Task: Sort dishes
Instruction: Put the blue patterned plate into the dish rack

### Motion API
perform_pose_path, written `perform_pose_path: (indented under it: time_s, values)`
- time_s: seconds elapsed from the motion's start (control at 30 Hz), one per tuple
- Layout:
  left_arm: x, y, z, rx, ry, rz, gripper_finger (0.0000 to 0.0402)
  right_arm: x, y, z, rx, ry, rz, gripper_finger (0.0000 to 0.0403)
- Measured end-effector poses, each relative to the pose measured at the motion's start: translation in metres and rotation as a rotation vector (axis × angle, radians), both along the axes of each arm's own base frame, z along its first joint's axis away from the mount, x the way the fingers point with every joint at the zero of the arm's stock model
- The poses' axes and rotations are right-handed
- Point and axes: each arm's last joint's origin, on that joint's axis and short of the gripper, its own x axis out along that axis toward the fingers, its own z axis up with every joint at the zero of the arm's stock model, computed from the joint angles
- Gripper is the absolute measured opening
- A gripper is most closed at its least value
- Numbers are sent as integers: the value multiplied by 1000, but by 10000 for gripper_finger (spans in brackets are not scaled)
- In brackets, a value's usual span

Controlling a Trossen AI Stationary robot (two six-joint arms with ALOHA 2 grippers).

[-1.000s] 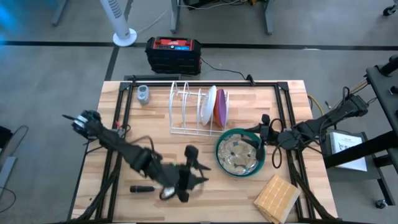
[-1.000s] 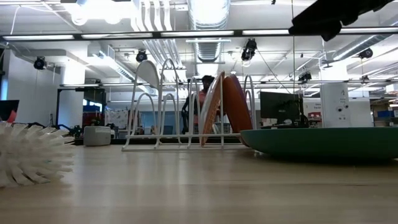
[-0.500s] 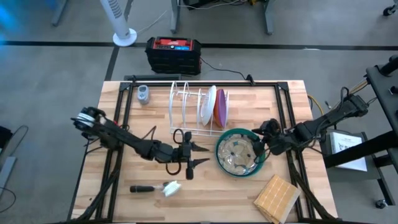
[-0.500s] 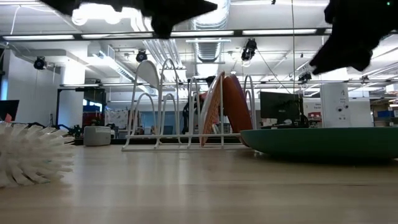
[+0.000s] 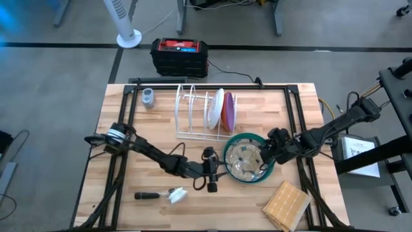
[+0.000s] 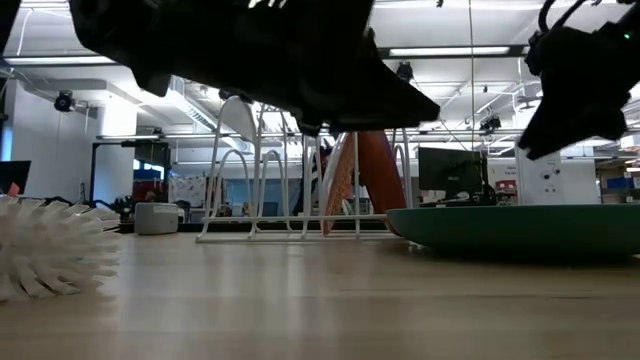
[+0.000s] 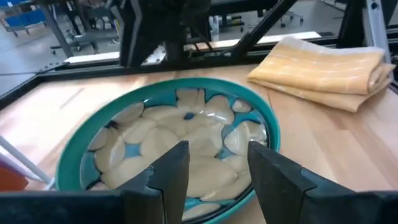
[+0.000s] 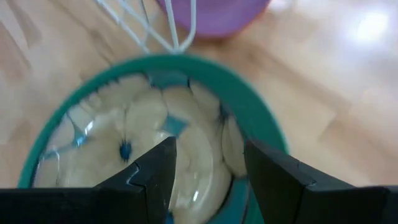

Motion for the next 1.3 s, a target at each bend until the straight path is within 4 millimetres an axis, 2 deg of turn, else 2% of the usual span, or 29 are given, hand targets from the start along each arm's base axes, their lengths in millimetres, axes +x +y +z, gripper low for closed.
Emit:
perform_pose_path:
  time_s: [0.23,0.9,1.3]
  values:
    - [-1,2,-10,-41,41,25,153,-5,0,-20,91,75,-46,181]
    - [-3,7,-19,-95,124,64,153,-5,2,-43,149,187,-105,181]
    - [13,11,-41,-101,157,94,153,-6,2,-48,160,192,-110,181]
